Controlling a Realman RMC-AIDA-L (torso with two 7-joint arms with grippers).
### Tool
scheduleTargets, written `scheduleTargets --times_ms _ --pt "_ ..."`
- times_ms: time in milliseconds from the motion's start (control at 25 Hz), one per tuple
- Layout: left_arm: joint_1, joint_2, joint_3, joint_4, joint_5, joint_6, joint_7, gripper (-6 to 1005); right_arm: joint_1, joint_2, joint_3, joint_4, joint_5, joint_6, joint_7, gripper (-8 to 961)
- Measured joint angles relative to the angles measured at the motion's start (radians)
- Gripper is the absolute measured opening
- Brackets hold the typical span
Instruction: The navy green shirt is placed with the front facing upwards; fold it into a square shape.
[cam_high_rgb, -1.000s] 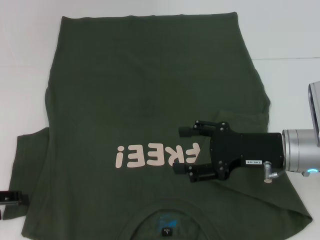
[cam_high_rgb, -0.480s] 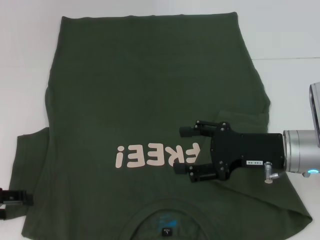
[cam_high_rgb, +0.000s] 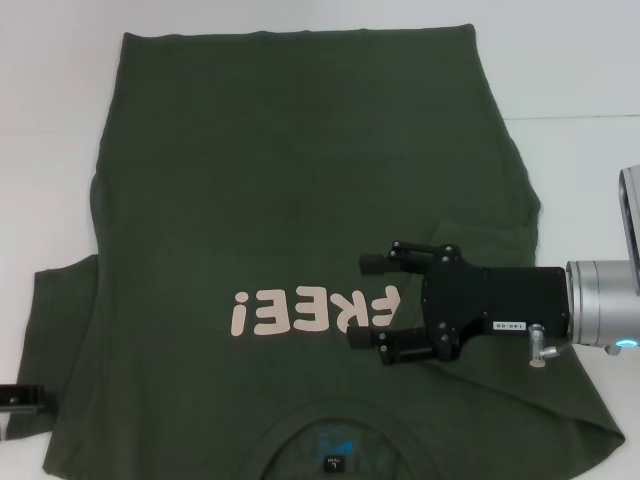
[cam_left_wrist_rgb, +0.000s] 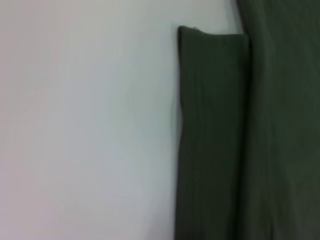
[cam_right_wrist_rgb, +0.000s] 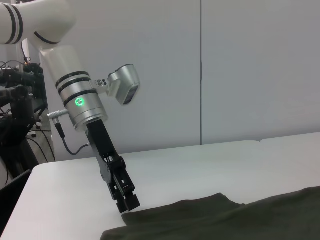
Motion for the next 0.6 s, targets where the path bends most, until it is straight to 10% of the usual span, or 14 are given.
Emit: scheduleTargets --times_ms 600 --pt "-0.003 -0.003 0.006 -0.005 0.007 -0.006 0.001 846 0.000 0.002 0.000 0.002 0.000 -0.001 0.003 900"
